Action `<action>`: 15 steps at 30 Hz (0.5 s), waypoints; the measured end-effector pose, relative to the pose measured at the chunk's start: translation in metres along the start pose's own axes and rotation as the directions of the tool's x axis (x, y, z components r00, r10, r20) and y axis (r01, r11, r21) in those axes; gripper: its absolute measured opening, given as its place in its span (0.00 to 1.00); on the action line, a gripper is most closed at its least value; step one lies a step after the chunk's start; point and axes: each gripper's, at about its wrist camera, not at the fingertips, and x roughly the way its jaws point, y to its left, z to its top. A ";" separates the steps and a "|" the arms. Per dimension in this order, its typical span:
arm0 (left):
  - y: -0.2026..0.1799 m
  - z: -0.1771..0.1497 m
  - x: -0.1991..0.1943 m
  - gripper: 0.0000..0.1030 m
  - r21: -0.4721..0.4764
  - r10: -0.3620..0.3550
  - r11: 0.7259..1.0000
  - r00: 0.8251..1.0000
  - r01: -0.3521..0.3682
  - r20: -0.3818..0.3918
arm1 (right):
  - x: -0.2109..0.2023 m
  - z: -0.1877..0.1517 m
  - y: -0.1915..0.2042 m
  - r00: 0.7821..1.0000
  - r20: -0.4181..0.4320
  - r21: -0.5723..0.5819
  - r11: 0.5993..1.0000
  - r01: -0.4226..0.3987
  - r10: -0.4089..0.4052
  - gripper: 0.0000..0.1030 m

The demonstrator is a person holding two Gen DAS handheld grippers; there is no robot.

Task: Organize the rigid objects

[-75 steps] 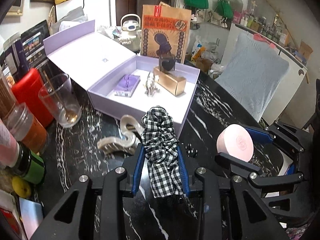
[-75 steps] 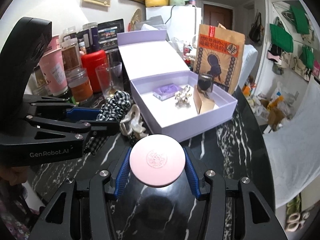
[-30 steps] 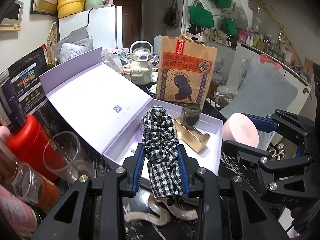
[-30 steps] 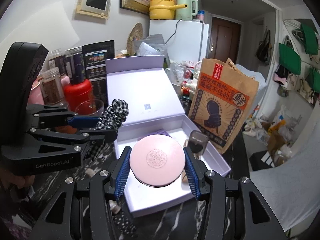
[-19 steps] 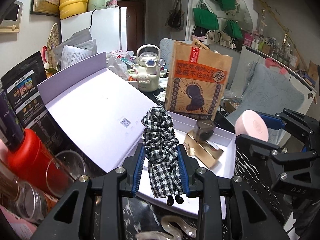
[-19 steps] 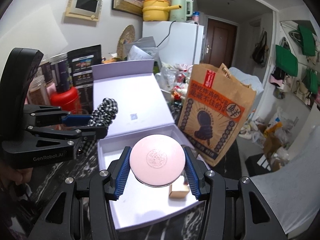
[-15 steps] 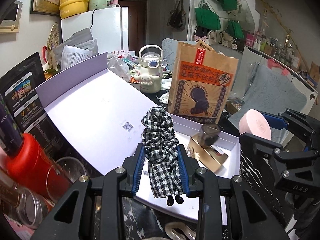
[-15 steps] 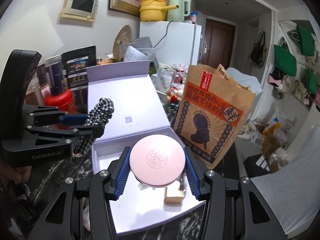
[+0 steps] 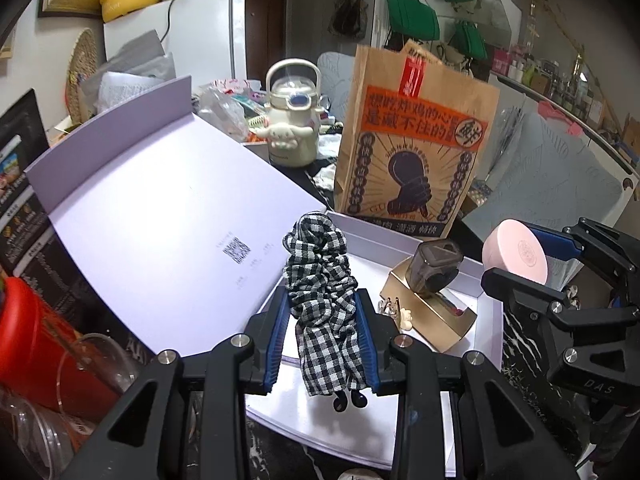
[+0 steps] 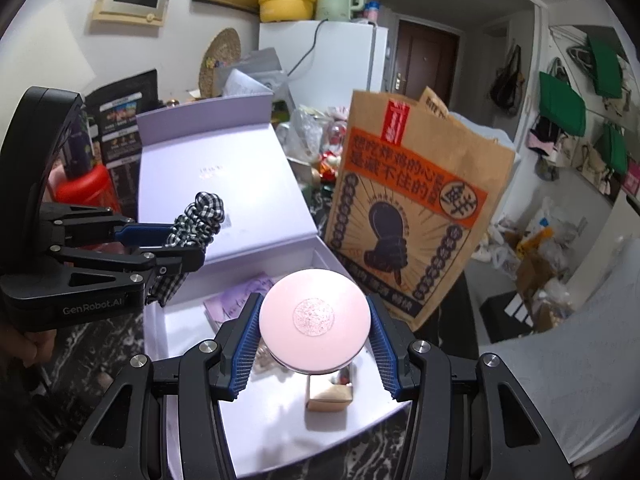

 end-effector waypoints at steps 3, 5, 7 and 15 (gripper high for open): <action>0.000 -0.001 0.009 0.31 0.003 -0.001 1.000 1.000 0.001 -0.019 | 0.006 -0.004 -0.004 1.000 -0.015 0.009 1.000 0.003 -0.002 0.49; -0.001 -0.002 0.015 0.31 0.003 -0.002 1.000 0.999 0.002 -0.032 | 0.010 -0.006 -0.007 1.000 -0.022 0.014 1.000 0.004 -0.003 0.49; -0.001 -0.002 0.019 0.31 0.004 -0.004 1.000 0.999 0.004 -0.041 | 0.015 -0.009 -0.009 1.000 -0.031 0.018 1.000 0.004 -0.004 0.49; -0.001 -0.006 0.039 0.31 0.012 -0.020 1.000 0.995 0.021 -0.094 | 0.032 -0.021 -0.013 0.997 -0.078 0.031 1.000 0.000 0.003 0.49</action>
